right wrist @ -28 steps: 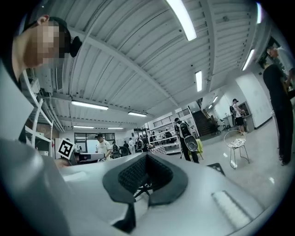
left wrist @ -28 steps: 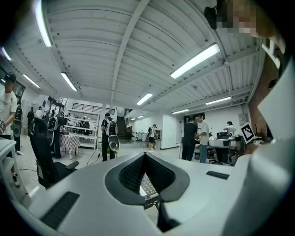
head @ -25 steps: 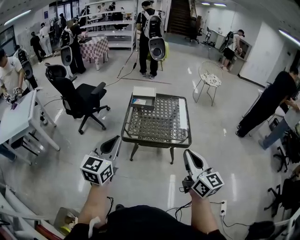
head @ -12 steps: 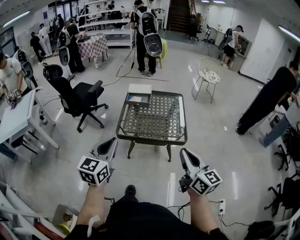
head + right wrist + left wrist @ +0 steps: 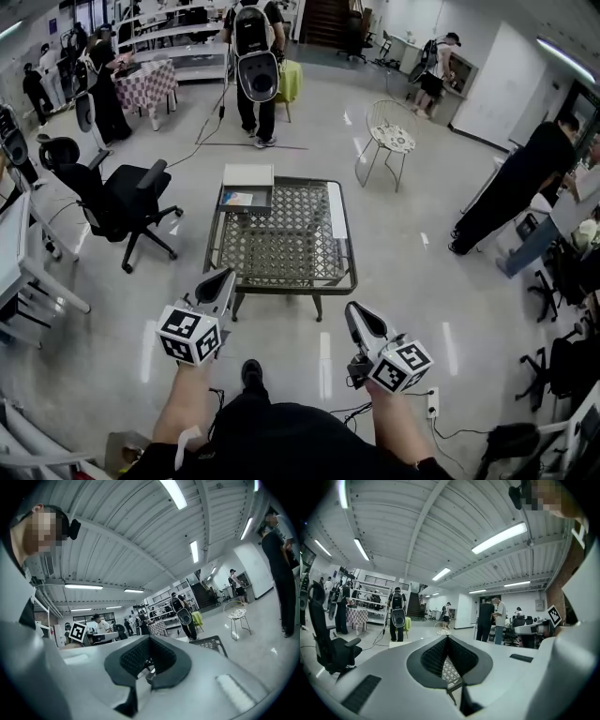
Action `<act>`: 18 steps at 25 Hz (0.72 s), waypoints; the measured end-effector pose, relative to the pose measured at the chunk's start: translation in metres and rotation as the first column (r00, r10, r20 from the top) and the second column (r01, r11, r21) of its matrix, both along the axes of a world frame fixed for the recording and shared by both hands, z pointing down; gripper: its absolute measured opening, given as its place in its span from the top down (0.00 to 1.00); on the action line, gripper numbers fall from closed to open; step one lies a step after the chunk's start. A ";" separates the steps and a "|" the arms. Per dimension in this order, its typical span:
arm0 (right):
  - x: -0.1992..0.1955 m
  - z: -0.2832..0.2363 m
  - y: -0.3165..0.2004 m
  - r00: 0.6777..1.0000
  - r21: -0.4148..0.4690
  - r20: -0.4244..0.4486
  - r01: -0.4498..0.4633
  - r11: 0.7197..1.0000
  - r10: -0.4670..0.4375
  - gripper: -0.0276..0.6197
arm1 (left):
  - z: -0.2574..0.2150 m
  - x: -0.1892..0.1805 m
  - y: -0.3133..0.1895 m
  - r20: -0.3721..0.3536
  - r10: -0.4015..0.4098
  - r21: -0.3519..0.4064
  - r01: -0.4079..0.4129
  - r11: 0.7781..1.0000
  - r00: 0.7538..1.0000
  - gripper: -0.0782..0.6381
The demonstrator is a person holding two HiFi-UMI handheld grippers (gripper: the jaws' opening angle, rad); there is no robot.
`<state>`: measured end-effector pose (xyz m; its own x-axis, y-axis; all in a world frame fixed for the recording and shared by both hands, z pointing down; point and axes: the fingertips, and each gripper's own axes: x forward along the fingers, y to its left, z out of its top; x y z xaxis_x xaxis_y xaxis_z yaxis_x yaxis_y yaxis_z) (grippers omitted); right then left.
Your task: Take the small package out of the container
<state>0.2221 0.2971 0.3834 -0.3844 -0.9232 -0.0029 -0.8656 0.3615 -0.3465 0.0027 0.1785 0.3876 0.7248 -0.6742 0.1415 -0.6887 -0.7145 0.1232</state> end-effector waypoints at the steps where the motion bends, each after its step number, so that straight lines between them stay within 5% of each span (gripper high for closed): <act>1: -0.001 0.001 -0.012 1.000 -0.006 0.001 -0.002 1.000 0.002 0.94 | 0.000 0.003 -0.014 -0.001 0.011 0.001 -0.011 1.000 1.000 0.88; 18: -0.065 0.007 -0.190 0.999 -0.058 0.007 0.044 0.997 -0.044 0.94 | 0.002 -0.024 -0.171 -0.010 0.089 -0.018 -0.089 0.996 0.996 0.88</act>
<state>0.1570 0.1069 0.3905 -0.4246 -0.9041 0.0476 -0.8473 0.3783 -0.3728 -0.0216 0.0071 0.3898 0.7834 -0.6042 0.1460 -0.6210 -0.7707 0.1427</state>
